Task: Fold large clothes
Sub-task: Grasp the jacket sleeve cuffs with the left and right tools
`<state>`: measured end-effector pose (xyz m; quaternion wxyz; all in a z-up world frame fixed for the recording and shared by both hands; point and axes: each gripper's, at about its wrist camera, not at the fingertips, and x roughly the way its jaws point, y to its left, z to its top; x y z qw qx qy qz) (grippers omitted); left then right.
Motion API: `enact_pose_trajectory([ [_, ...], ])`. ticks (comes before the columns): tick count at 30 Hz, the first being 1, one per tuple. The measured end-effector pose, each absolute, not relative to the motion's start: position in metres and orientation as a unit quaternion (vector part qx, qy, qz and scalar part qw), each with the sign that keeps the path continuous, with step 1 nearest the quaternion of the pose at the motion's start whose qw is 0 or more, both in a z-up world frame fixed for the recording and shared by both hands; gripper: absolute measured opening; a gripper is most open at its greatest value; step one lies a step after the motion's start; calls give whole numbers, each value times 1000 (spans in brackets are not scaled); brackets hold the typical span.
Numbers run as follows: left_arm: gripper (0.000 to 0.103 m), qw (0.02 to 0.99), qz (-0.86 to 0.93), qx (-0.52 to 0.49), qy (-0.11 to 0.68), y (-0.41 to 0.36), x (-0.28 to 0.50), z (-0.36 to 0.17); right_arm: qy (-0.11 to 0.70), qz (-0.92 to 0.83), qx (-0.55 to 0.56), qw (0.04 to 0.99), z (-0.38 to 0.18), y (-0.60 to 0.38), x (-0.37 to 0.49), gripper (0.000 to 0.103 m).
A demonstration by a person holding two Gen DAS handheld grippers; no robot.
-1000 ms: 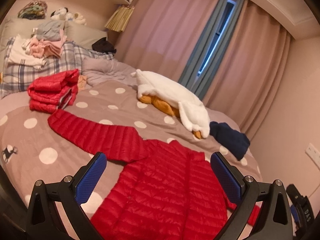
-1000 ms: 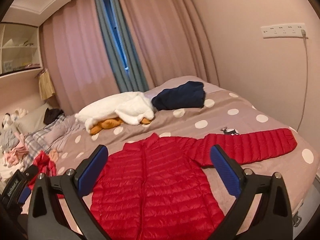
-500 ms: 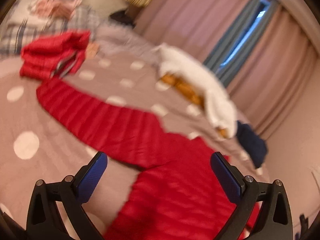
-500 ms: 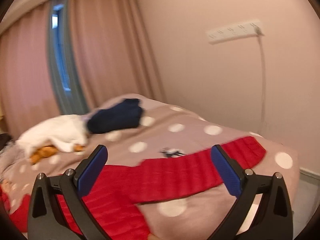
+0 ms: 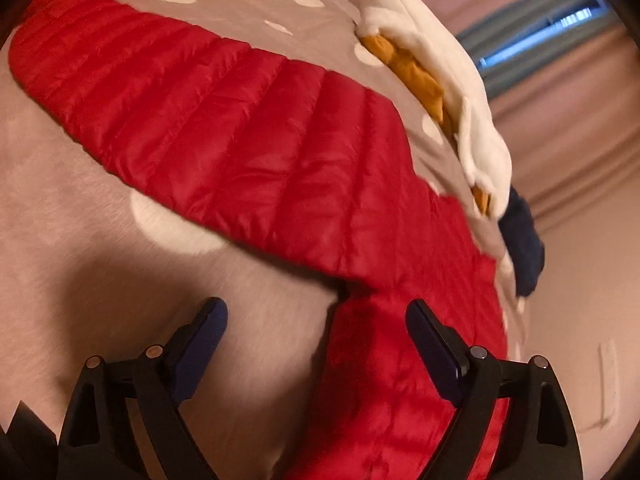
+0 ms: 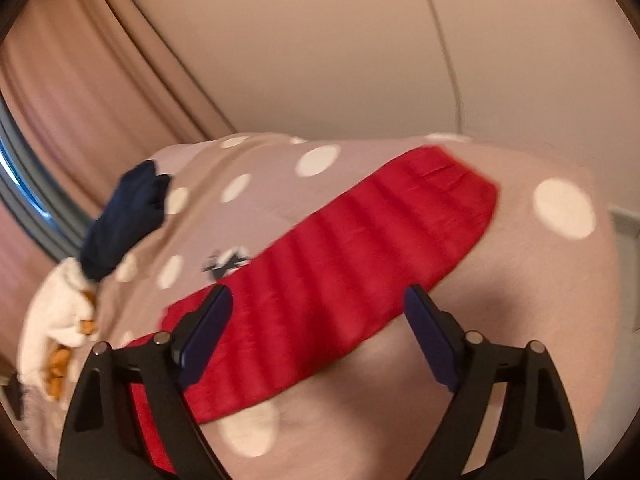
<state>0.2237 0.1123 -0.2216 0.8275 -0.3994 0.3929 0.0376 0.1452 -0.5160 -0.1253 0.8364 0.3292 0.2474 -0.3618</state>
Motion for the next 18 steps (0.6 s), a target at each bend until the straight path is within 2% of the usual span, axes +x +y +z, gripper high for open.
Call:
enact_pose_trajectory([
  [5,90,800,66,-511,309,133,226,-233,247,-405,352,807,-142,-547,129,88],
  [9,87,811,90,-490,305,131,233,-234,266,-420,391,774,-166,-574,111,86],
  [11,78,825,111,-457,314,123,240,-232,265,-434,389,768,-175,-581,104,81],
  [14,70,842,141,-413,318,112,244,-231,251,-434,383,776,-175,-583,101,82],
  [15,68,843,149,-409,316,111,244,-231,250,-435,383,776,-176,-585,102,82],
  [18,51,835,174,-425,303,115,242,-236,231,-441,402,769,-177,-585,98,81],
])
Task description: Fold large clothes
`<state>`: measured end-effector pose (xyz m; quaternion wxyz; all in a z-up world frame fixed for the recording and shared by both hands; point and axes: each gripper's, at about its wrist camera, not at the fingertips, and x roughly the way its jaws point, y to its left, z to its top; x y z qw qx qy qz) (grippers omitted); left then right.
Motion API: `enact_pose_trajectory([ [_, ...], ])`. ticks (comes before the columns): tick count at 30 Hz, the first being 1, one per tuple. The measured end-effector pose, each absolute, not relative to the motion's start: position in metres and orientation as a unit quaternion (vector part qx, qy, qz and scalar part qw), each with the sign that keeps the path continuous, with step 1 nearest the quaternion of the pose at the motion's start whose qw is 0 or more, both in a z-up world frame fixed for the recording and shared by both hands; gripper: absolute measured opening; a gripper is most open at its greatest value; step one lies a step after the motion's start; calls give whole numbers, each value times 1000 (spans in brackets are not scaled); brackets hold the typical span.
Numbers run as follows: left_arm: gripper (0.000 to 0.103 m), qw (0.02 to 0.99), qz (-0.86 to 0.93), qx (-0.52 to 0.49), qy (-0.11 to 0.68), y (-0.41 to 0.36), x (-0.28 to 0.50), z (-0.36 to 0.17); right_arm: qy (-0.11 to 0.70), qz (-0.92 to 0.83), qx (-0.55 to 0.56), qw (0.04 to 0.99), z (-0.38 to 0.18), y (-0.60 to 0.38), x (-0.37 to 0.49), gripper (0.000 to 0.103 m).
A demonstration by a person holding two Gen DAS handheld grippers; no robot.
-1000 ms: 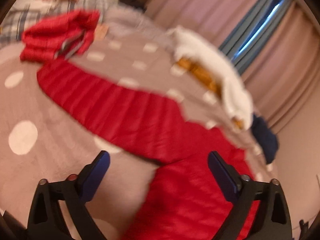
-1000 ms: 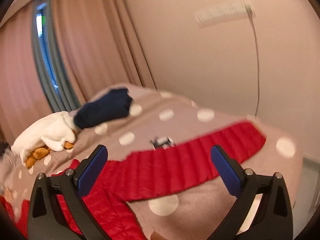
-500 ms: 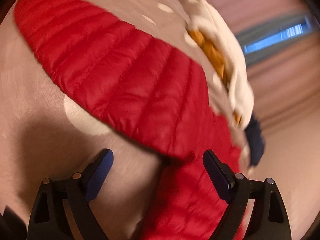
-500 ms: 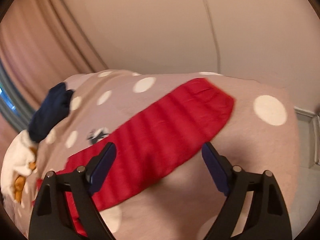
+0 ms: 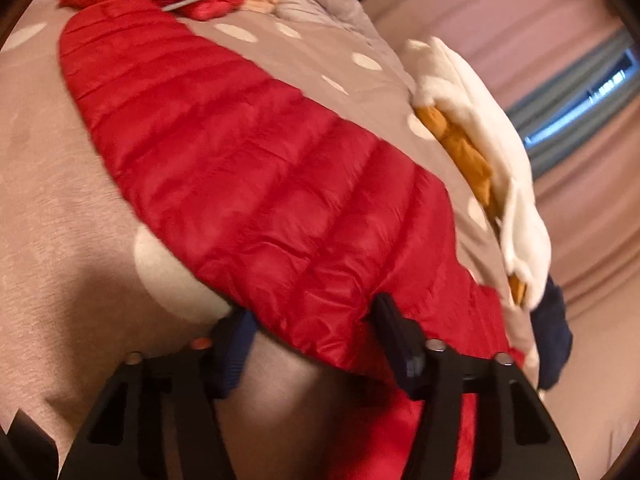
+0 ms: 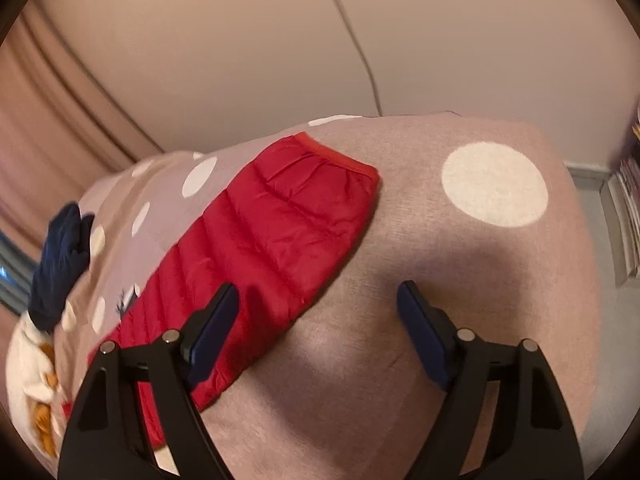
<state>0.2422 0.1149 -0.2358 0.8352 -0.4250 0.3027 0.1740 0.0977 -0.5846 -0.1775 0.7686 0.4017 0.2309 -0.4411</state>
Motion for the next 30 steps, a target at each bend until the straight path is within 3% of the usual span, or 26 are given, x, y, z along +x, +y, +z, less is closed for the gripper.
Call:
enact_pose_trajectory([
  [2,31,823,188,-447,295,131,236,-241,204,-437,431,763,-179,-587,90,82],
  [6,15,801,179,-493,288,150,234,-252,179,-414,446,773,-182,-589,84,82],
  [7,14,798,177,-500,287,152,233,-253,174,-409,441,780,-185,-588,86,75],
  [9,13,798,175,-499,288,152,234,-253,192,-425,410,784,-188,-584,97,51],
  [10,13,801,179,-492,291,150,234,-251,208,-440,388,783,-189,-581,105,33],
  [13,13,810,195,-466,297,143,238,-246,222,-434,372,790,-188,-579,117,11],
  [22,10,825,225,-425,297,139,237,-230,191,-357,340,849,-145,-549,116,6],
  [30,10,823,245,-421,292,144,232,-227,177,-185,242,936,-75,-413,177,6],
])
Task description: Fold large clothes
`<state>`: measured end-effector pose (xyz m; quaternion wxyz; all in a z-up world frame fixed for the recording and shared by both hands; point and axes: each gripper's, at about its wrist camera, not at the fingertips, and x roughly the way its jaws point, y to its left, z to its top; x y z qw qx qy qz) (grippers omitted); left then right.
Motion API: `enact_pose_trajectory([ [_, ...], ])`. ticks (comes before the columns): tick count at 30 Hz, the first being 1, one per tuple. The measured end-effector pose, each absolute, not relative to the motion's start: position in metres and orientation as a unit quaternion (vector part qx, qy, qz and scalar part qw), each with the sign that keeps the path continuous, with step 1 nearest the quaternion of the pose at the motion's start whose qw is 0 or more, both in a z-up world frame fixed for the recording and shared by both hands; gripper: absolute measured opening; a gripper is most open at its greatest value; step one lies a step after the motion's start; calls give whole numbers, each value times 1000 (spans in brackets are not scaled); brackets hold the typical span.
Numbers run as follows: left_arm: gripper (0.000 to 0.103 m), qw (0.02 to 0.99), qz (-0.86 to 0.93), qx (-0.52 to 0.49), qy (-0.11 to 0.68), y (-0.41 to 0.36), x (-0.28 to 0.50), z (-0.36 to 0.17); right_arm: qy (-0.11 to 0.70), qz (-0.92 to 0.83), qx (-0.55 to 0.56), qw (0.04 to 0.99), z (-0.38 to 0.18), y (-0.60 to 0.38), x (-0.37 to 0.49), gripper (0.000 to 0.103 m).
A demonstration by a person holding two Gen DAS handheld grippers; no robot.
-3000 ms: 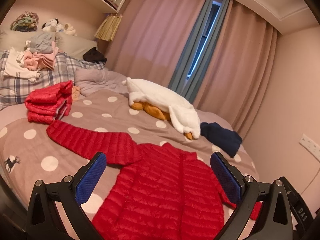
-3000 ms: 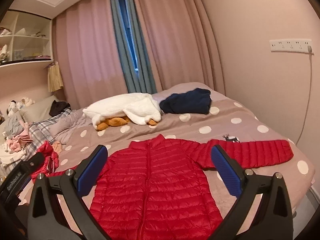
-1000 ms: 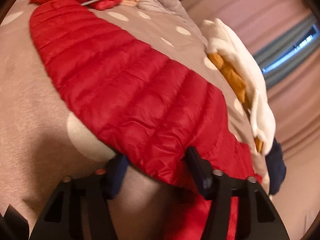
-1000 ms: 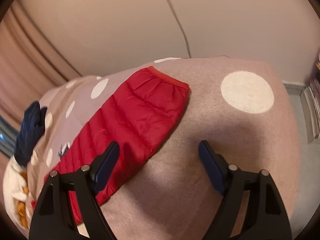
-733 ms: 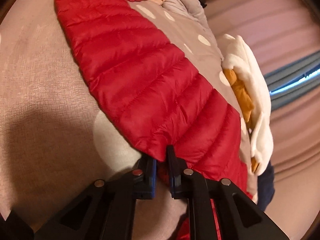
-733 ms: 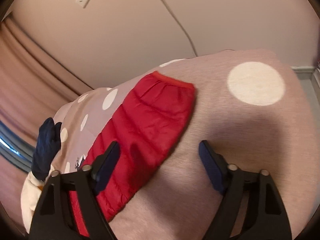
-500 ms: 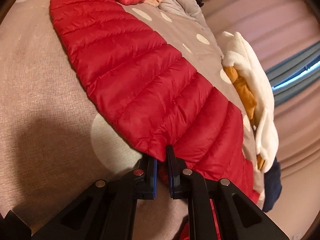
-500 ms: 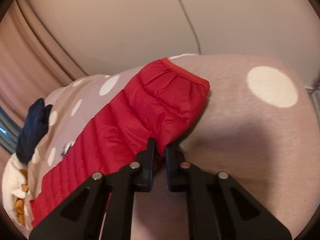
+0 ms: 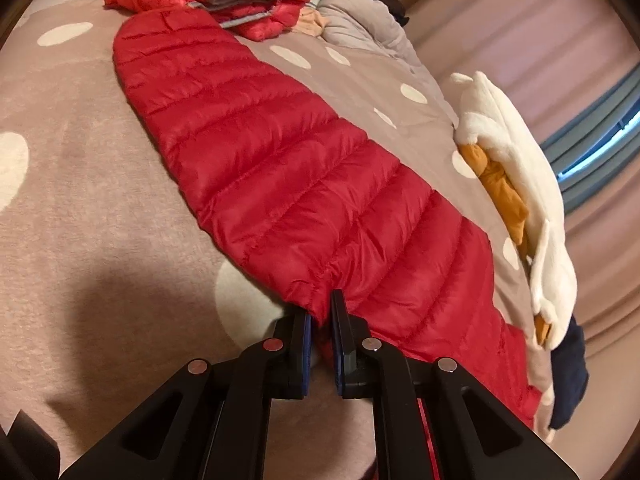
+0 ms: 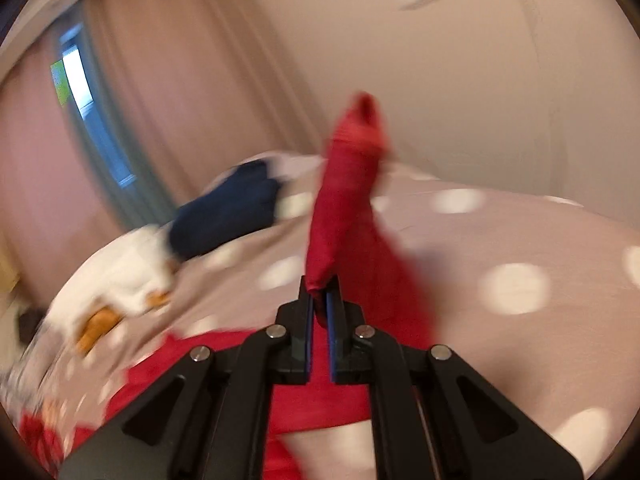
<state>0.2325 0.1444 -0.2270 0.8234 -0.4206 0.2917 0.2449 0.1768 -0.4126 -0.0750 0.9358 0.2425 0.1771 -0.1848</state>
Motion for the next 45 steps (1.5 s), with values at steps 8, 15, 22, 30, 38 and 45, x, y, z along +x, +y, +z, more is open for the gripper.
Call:
enact_pose_trajectory([
  [8,9,837,263,-400,267,145,226,-212,248,-14,167,954,-87,-239,250,6],
  [15,9,810,252,-444,288,158,227,-231,326,71,120,935,-135,-149,282,5],
  [22,9,807,254,-449,289,156,227,-229,377,104,142,909,-156,-130,288,11],
  [30,9,802,250,-460,289,157,227,-230,379,120,149,905,-126,-143,268,66],
  [38,9,788,229,-494,288,162,225,-235,345,-3,82,935,-115,-218,232,69],
  [45,9,722,142,-626,257,195,217,-260,397,-87,170,898,-168,-300,239,69],
])
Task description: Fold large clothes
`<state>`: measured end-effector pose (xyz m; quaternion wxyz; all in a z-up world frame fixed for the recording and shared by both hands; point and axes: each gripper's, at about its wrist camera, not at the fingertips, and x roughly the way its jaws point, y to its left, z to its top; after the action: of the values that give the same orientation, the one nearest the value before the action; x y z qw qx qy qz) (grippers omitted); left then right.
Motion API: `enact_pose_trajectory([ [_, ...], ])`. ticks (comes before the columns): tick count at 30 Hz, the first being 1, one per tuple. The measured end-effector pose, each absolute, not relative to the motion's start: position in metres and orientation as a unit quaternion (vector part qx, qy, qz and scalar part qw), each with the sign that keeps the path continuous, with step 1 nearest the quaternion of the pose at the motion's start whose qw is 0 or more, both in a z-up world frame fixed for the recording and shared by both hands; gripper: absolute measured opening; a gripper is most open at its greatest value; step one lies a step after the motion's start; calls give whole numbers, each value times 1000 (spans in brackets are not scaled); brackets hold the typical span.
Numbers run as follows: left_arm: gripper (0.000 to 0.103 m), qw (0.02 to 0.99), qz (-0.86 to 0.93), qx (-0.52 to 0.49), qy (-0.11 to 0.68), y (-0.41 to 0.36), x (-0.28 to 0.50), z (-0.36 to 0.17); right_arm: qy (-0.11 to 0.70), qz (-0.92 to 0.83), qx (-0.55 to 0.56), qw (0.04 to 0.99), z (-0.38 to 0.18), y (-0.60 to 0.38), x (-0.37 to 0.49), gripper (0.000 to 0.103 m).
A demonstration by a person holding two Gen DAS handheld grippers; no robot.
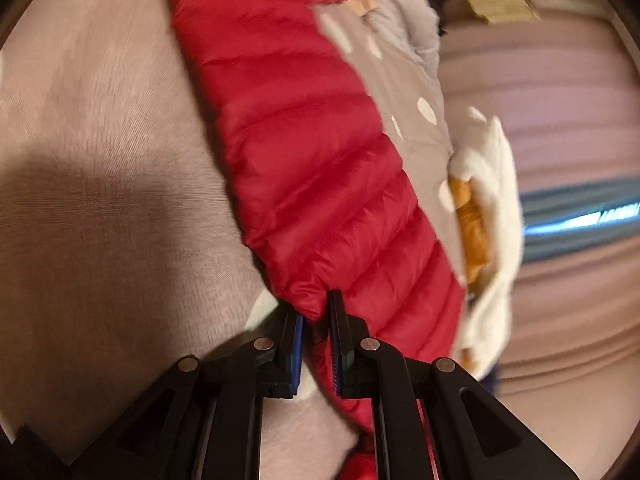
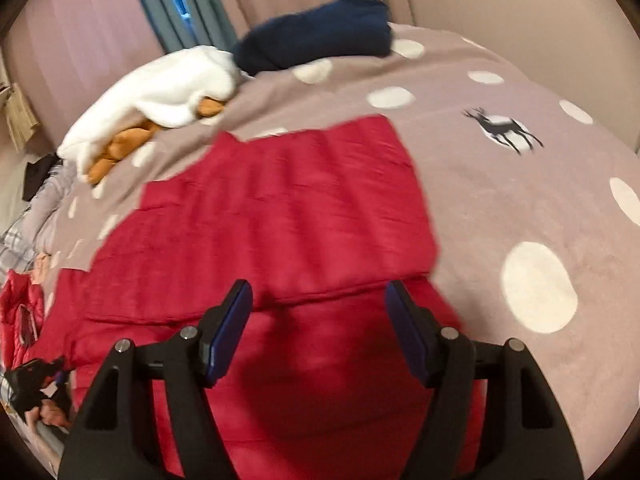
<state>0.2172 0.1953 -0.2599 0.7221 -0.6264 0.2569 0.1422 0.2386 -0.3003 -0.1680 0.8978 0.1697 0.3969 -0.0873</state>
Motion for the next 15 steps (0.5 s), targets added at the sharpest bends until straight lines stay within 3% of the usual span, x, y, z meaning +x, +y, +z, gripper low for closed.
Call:
enact_pose_trajectory([
  [4,9,668,103,-689,262,211,220,-274,377,-122,162,904,-167,-317,235,70],
  [10,9,663,78,-686,289,219,233,-272,379,-146,166,899,-174,-333,240,68],
  [12,13,671,91,-678,285,219,229,-265,377,-158,174,896,-176,-339,241,68],
  [15,35,697,117,-658,259,219,219,-253,372,-165,186,894,-177,-345,239,66],
])
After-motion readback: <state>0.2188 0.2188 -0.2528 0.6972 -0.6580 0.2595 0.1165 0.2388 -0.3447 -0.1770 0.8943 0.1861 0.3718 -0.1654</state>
